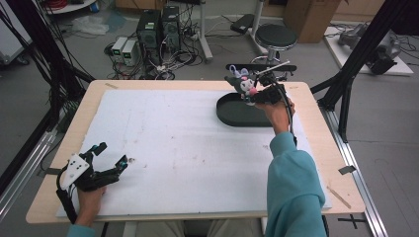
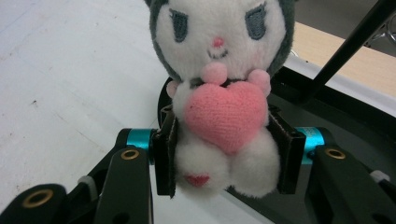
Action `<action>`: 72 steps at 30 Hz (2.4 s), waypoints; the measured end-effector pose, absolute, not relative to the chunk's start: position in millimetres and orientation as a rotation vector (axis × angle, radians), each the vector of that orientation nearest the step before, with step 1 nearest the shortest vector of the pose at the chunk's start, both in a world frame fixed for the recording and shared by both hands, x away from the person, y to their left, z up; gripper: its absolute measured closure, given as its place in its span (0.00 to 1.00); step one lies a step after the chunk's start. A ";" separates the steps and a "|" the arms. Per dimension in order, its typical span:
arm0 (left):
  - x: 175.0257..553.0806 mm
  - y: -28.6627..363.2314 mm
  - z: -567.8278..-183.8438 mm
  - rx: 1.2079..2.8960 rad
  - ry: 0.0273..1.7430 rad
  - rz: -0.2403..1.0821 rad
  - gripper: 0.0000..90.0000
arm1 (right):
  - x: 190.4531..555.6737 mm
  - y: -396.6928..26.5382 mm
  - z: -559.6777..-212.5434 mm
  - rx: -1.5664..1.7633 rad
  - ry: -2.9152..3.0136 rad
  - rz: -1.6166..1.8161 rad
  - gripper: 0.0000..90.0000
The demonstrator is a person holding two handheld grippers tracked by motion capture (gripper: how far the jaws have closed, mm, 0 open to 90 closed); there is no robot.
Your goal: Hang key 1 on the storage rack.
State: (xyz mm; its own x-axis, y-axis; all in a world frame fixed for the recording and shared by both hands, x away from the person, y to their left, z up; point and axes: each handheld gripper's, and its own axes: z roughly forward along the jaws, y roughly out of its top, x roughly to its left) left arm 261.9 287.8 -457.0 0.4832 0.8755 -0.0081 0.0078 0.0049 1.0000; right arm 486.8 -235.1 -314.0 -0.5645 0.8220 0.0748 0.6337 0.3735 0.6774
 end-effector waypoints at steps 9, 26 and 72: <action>261.9 287.7 -457.1 1.405 0.837 0.824 0.14 | 494.3 -231.0 -322.6 1.299 2.396 0.938 0.59; 262.0 287.9 -457.1 1.404 0.839 0.821 0.14 | 508.3 -212.3 -339.3 1.290 2.428 0.910 0.59; 262.3 287.8 -456.8 1.414 0.841 0.824 0.14 | 373.5 -299.8 -327.0 0.935 2.090 1.471 0.01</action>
State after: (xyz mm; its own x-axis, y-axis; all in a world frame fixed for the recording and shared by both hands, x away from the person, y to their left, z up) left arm 262.3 287.8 -456.8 0.4815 0.8764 -0.0048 0.0130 -0.0017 0.9999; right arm 373.5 -299.8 -327.0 -0.6869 0.7256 0.0417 0.2841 0.2153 0.9343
